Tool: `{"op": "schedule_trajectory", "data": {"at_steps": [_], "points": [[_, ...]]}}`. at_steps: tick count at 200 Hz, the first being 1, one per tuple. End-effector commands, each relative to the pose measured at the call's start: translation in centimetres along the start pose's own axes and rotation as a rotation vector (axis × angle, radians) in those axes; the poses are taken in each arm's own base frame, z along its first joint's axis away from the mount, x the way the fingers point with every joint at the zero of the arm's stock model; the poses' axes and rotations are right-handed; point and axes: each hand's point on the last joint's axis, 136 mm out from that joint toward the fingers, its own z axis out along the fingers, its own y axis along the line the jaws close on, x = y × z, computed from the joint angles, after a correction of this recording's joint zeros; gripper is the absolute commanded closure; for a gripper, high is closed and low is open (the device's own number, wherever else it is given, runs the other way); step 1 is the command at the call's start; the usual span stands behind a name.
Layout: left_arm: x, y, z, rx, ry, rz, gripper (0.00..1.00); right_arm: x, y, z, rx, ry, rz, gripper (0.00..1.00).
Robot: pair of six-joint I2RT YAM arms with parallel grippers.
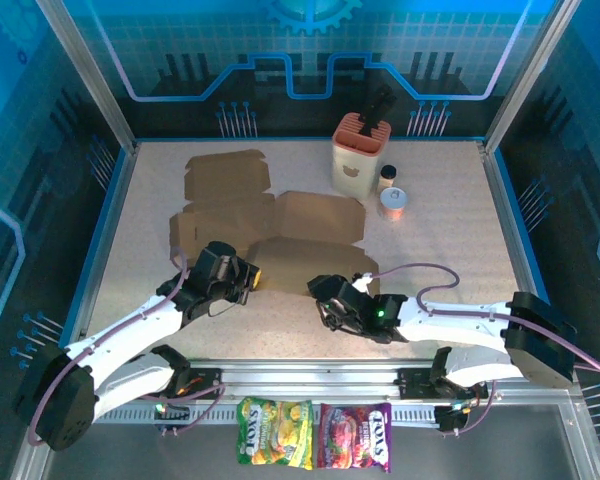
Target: Fold the paper box
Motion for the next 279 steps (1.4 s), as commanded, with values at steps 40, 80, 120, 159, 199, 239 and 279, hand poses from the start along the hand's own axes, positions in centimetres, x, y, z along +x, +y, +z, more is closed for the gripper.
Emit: {"op": "schedule_trajectory", "data": {"at_steps": [40,80,120,159,199,239,279], "points": [[1.4,-1.4,-1.0,0.025,0.058,0.007,1.0,-1.6,4.9,-1.2,-0.11,-0.081,0.023,0.95],[1.8,-3.9,-3.0,0.04,0.046,0.111,0.43,-3.0,9.9,-3.4,-0.174,-0.1,-0.06,1.0],[1.5,-8.9,-7.5,0.082,-0.043,0.342,0.23,-4.5,16.1,-6.5,-0.221,-0.099,-0.165,1.0],[0.9,-13.4,-12.1,0.144,-0.165,0.556,0.21,-5.8,20.4,-9.5,-0.229,-0.09,-0.255,1.0],[0.5,-16.3,-15.0,0.198,-0.254,0.698,0.22,-6.7,23.1,-13.1,-0.248,-0.078,-0.304,1.0],[-0.4,-17.3,-15.6,0.196,-0.317,0.722,0.25,-7.1,24.6,-18.6,-0.259,-0.077,-0.387,1.0],[-1.7,-17.6,-15.0,0.186,-0.331,0.662,0.27,-7.1,23.1,-23.8,-0.186,-0.044,-0.318,1.0]]}}
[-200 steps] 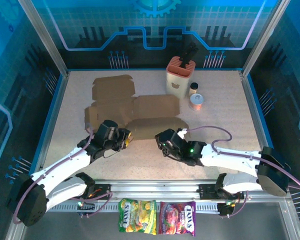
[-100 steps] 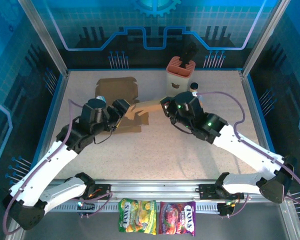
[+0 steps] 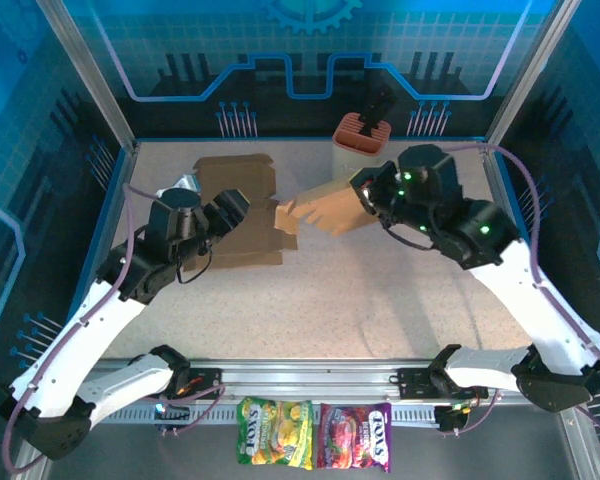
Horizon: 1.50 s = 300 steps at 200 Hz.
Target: Fold the paper box
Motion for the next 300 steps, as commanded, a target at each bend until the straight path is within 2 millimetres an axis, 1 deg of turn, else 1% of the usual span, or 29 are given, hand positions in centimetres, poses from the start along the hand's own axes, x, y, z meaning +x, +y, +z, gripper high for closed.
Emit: {"op": "schedule_trajectory", "data": {"at_steps": [1,14,24,35,38,39,45,51,53,60,73,84,85,105,114,140,165,193,213,237,250,269,282,292,300], "points": [[-1.4,0.1,0.1,-0.019,-0.032,0.0,0.27,0.1,-1.5,-4.3,0.087,0.029,0.015,1.0],[-1.5,0.1,0.5,-0.023,-0.022,-0.016,0.28,0.1,-1.9,-4.6,0.102,0.031,0.072,1.0],[-1.5,0.2,1.1,-0.03,-0.008,-0.024,0.29,-0.1,-2.3,-3.6,0.096,0.037,0.117,1.0],[-1.2,0.5,1.8,-0.043,0.019,-0.038,0.3,-0.6,-2.9,-1.5,0.101,0.062,0.177,1.0],[-1.1,0.5,2.0,-0.046,0.028,-0.039,0.3,-0.8,-3.2,-0.5,0.105,0.074,0.2,1.0],[-1.1,0.5,2.1,-0.046,0.033,-0.041,0.3,-0.8,-3.2,-0.5,0.105,0.074,0.2,1.0],[-0.9,0.6,2.5,-0.049,0.054,-0.046,0.31,-1.2,-3.5,0.9,0.1,0.085,0.23,1.0],[-0.6,0.6,3.0,-0.049,0.077,-0.043,0.31,-1.7,-3.9,2.8,0.098,0.094,0.258,1.0],[-0.5,0.6,3.2,-0.048,0.084,-0.039,0.31,-1.7,-3.9,3.0,0.097,0.097,0.262,1.0],[-0.1,0.3,3.7,-0.035,0.112,-0.022,0.32,-2.3,-4.3,4.6,0.101,0.104,0.28,1.0],[1.0,-0.3,4.8,-0.01,0.176,0.027,0.32,-3.1,-5.1,7.3,0.122,0.134,0.282,1.0],[2.2,-0.7,5.6,0.02,0.241,0.068,0.31,-3.6,-5.6,8.8,0.134,0.153,0.275,1.0],[2.4,-0.7,5.7,0.021,0.248,0.071,0.32,-3.6,-5.8,9.2,0.139,0.156,0.273,1.0],[4.9,-0.9,6.7,0.062,0.334,0.179,0.3,-4.1,-7.5,11.1,0.177,0.179,0.271,1.0],[6.1,-0.6,7.1,0.063,0.359,0.237,0.28,-4.3,-8.2,11.8,0.19,0.186,0.277,1.0],[9.0,0.7,7.6,0.069,0.405,0.38,0.24,-4.1,-9.9,13.1,0.213,0.203,0.299,1.0],[10.7,2.4,8.5,0.067,0.418,0.447,0.23,-3.8,-11.0,13.8,0.227,0.214,0.32,1.0],[11.7,4.1,9.7,0.04,0.421,0.525,0.22,-3.7,-11.6,13.9,0.239,0.217,0.331,1.0],[12.2,5.1,11.1,0.007,0.432,0.564,0.22,-3.6,-12.0,13.9,0.246,0.217,0.334,1.0],[12.8,5.3,12.4,-0.025,0.444,0.611,0.22,-3.5,-12.6,13.9,0.257,0.216,0.339,1.0],[12.7,5.5,13.0,-0.053,0.426,0.631,0.23,-3.4,-13.0,14.0,0.258,0.22,0.347,1.0],[12.1,6.1,13.7,-0.103,0.386,0.638,0.26,-3.1,-13.8,14.4,0.253,0.226,0.36,1.0],[11.9,6.2,14.1,-0.108,0.366,0.648,0.31,-3.1,-14.2,14.5,0.254,0.228,0.365,1.0],[11.8,6.1,14.4,-0.103,0.355,0.652,0.38,-3.1,-14.4,14.6,0.252,0.227,0.368,1.0],[12.0,6.1,14.6,-0.101,0.359,0.658,0.47,-3.1,-14.6,14.6,0.25,0.228,0.37,1.0]]}}
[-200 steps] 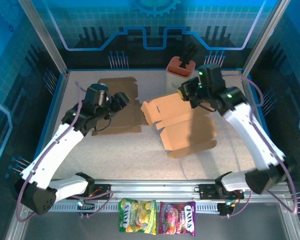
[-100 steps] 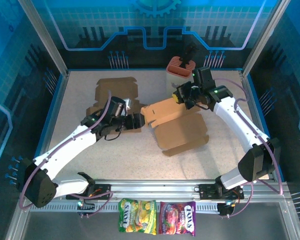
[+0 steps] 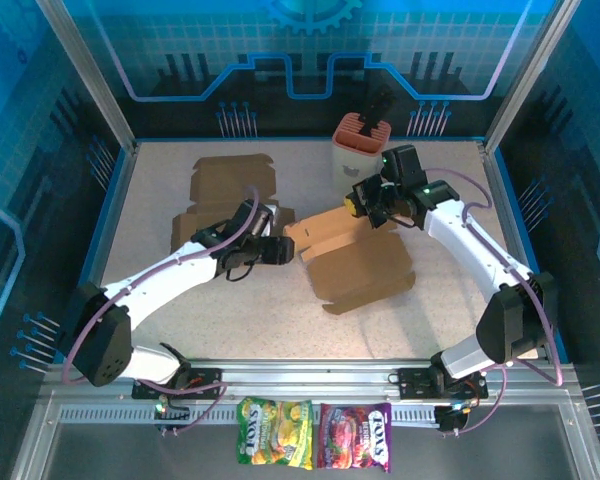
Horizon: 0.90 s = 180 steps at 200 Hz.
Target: Fold the paper box
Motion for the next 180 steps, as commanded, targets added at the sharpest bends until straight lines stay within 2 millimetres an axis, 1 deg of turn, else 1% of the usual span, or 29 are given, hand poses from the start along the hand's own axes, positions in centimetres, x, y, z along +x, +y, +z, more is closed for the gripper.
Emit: {"op": "schedule_trajectory", "data": {"at_steps": [1,24,41,53,77,82,95,108,112,130,144,158,180], "points": [[-2.3,-0.5,0.1,-0.014,-0.084,0.034,0.48,-0.2,0.7,-0.6,-0.057,0.013,0.005,1.0],[-1.9,-0.3,1.0,-0.033,-0.052,0.047,0.71,-0.4,0.1,-0.2,-0.06,0.02,0.011,1.0],[-1.9,-1.0,0.8,-0.02,-0.062,0.072,0.9,-0.6,-0.1,0.0,-0.071,0.023,0.014,1.0],[-2.0,-1.6,0.3,-0.013,-0.083,0.097,1.0,-0.8,-0.4,-0.1,-0.077,0.016,0.014,1.0],[-1.9,-2.3,-0.5,-0.007,-0.092,0.12,1.0,-1.5,-0.7,-0.4,-0.105,-0.024,0.0,1.0],[-1.8,-2.4,-0.7,-0.003,-0.089,0.123,1.0,-1.6,-0.6,-0.4,-0.117,-0.031,-0.007,0.98],[-1.5,-2.8,-1.1,0.005,-0.083,0.127,1.0,-1.9,-0.4,-0.5,-0.162,-0.053,-0.017,0.93],[-1.1,-3.1,-1.5,0.006,-0.074,0.127,1.0,-2.2,-0.3,-0.6,-0.208,-0.075,-0.018,0.84],[-1.0,-3.1,-1.6,0.005,-0.071,0.127,1.0,-2.3,-0.4,-0.7,-0.221,-0.083,-0.016,0.8],[-0.6,-3.6,-2.0,0.011,-0.068,0.122,1.0,-2.0,-0.4,-0.7,-0.249,-0.104,-0.023,0.68],[-0.3,-3.9,-2.2,0.016,-0.064,0.118,1.0,-1.6,-0.4,-0.7,-0.249,-0.114,-0.04,0.6],[-0.1,-4.2,-2.2,0.019,-0.058,0.112,1.0,-1.1,-0.4,-0.6,-0.248,-0.125,-0.052,0.56],[0.2,-4.5,-2.1,0.026,-0.048,0.115,1.0,-0.5,-0.2,-0.2,-0.26,-0.141,-0.064,0.55]]}}
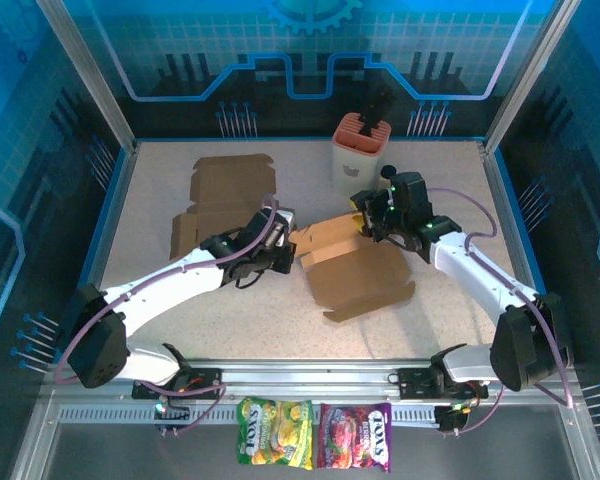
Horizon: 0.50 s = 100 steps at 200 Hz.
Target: Fold the paper box
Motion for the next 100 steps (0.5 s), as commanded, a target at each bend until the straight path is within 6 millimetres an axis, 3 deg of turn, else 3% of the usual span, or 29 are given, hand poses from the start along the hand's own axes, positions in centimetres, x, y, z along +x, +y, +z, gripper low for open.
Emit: {"op": "schedule_trajectory", "data": {"at_steps": [1,50,100], "points": [[-1.2,-1.0,-1.2,0.014,-0.032,-0.02,1.0,0.6,1.6,-0.4,-0.071,-0.037,-0.032,0.55],[-0.9,-1.0,-1.3,0.016,-0.026,-0.025,1.0,1.4,1.6,0.8,-0.048,-0.009,-0.035,0.73],[-0.6,-0.7,-1.4,0.012,-0.023,-0.026,1.0,1.8,0.6,1.6,-0.004,0.008,-0.026,0.74]]}}
